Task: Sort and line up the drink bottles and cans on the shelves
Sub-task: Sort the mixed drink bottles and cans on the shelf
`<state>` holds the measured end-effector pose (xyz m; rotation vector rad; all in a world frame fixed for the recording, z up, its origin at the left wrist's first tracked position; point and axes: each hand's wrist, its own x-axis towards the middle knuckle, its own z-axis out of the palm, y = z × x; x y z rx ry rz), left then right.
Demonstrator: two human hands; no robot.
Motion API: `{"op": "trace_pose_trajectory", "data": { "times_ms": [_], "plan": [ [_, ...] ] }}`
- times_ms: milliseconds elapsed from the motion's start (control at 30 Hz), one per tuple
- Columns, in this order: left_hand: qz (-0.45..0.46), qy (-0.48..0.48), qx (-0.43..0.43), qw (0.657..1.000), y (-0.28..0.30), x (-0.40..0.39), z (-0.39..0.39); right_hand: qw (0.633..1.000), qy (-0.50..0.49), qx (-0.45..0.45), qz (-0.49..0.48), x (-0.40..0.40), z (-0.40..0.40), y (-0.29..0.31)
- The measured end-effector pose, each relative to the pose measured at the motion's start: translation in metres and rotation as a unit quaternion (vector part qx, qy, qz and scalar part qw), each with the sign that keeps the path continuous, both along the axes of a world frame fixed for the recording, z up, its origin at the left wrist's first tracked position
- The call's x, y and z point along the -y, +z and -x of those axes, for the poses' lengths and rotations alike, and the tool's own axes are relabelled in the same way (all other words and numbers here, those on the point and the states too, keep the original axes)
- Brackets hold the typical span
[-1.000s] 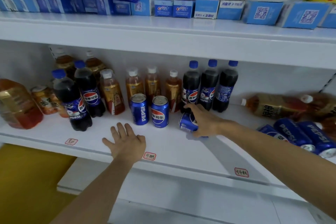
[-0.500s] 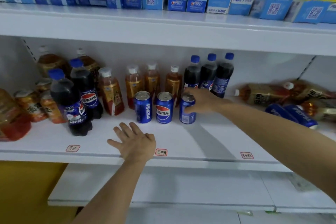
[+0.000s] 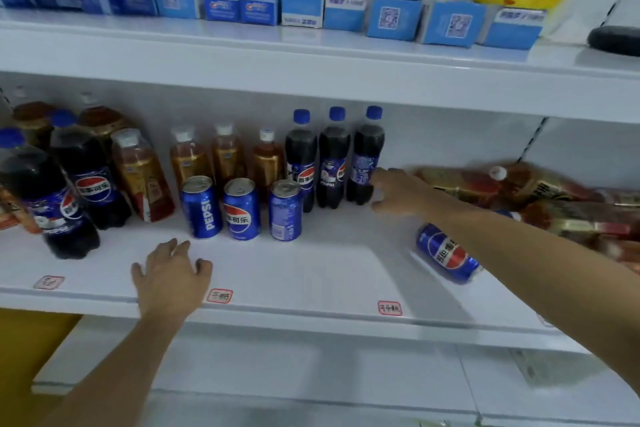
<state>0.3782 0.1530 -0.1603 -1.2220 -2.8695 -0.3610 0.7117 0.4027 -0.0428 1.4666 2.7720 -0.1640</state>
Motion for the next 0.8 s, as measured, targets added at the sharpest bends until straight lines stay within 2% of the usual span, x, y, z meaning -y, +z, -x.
{"op": "trace_pose_trajectory", "data": {
  "times_ms": [133,233,333,433,500,567,667,733,800],
  "plan": [
    [-0.183,0.019,-0.052,0.982,0.001,0.001,-0.037,0.993,-0.058,0.073,-0.075,-0.053,-0.056,-0.009],
    [-0.285,-0.093,-0.093,0.949,0.009,-0.008,-0.1,0.979,-0.043,0.167,-0.112,-0.076,-0.064,-0.028],
    [-0.228,-0.201,-0.021,0.952,0.002,-0.036,-0.159,0.973,-0.069,0.175,-0.13,-0.083,-0.051,-0.04],
    [-0.131,-0.173,-0.023,0.976,-0.011,-0.057,-0.186,0.973,-0.052,0.171,-0.145,-0.086,-0.045,-0.038],
    [-0.114,-0.155,-0.035,0.981,-0.013,-0.061,-0.188,0.974,0.001,0.162,-0.157,-0.088,-0.051,-0.034],
    [-0.118,-0.157,-0.039,0.98,-0.014,-0.059,-0.187,0.983,0.044,0.101,-0.146,-0.086,-0.06,-0.023],
    [-0.116,-0.164,-0.044,0.979,-0.015,-0.059,-0.186,0.988,0.052,-0.109,-0.097,-0.083,-0.069,0.001],
    [-0.106,-0.162,-0.04,0.98,-0.015,-0.059,-0.186,0.965,0.021,-0.249,-0.076,-0.083,-0.075,0.018],
    [-0.102,-0.161,-0.04,0.981,-0.015,-0.058,-0.186,0.924,-0.038,-0.379,-0.038,-0.084,-0.08,0.031]
  ]
}}
